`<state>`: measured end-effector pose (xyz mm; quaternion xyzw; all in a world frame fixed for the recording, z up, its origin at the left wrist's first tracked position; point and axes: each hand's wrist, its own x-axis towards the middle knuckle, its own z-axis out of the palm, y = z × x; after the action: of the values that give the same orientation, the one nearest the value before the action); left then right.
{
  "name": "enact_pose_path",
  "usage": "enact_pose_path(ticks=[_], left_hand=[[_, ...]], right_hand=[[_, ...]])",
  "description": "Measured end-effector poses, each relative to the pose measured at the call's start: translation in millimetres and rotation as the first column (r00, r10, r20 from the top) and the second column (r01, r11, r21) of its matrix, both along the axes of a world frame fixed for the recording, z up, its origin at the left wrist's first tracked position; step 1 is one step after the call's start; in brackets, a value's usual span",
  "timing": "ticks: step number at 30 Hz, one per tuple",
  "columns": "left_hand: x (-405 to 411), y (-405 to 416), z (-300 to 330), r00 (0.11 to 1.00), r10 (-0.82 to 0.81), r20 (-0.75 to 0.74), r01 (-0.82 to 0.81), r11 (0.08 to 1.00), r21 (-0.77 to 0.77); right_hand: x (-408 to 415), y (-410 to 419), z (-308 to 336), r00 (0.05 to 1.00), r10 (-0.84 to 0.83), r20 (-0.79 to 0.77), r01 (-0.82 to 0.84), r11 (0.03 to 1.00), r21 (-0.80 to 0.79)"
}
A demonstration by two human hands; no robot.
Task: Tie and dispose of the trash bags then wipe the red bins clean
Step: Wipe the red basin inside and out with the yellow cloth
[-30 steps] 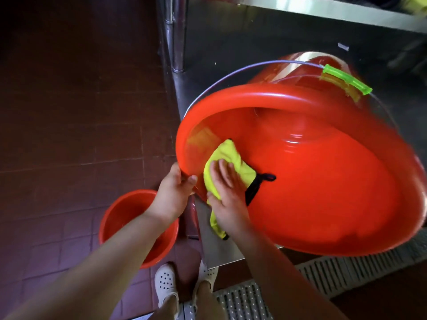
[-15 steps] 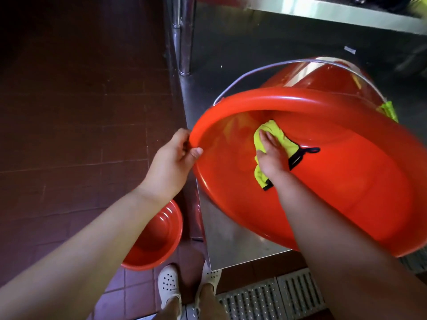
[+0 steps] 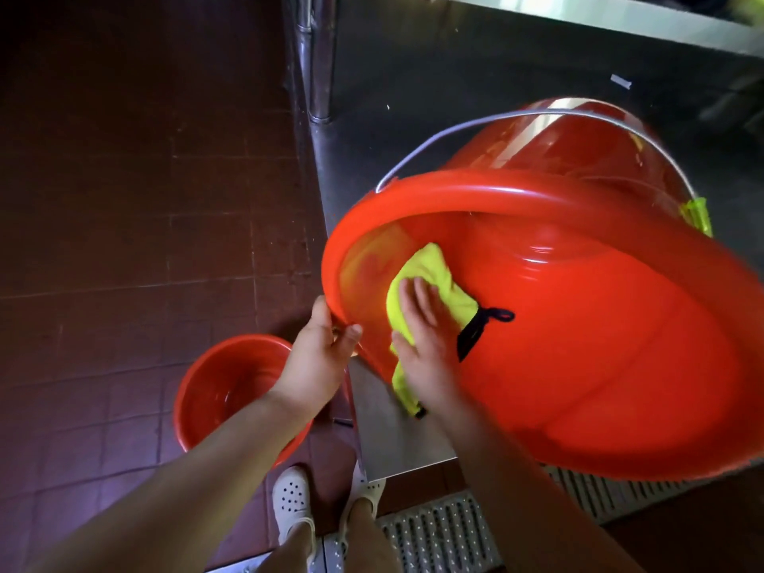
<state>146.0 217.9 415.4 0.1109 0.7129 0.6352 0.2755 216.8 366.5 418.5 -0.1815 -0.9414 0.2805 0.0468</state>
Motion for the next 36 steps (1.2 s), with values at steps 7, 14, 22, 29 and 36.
enact_pose_path(ticks=[7, 14, 22, 29, 36], left_hand=[[-22, 3, 30, 0.990, 0.019, -0.141, -0.022, 1.000, -0.020], [-56, -4, 60, 0.902, 0.021, -0.431, -0.047, 0.998, -0.049], [-25, 4, 22, 1.000, -0.020, 0.015, 0.019, 0.999, 0.046], [-12, 7, 8, 0.995, 0.006, 0.100, -0.010, 0.999, 0.043], [-21, 8, 29, 0.995, -0.032, -0.095, 0.031, 0.999, -0.013]], right_hand=[[-8, 15, -4, 0.995, 0.043, -0.092, -0.054, 0.991, -0.120], [-66, 117, -6, 0.979, -0.155, 0.131, 0.148, 0.987, 0.064], [-75, 127, -5, 0.940, -0.224, 0.258, 0.181, 0.967, 0.180], [-31, 27, -2, 0.995, -0.067, 0.080, 0.064, 0.997, 0.041], [0, 4, -3, 0.991, 0.090, -0.101, -0.098, 0.992, -0.075]])
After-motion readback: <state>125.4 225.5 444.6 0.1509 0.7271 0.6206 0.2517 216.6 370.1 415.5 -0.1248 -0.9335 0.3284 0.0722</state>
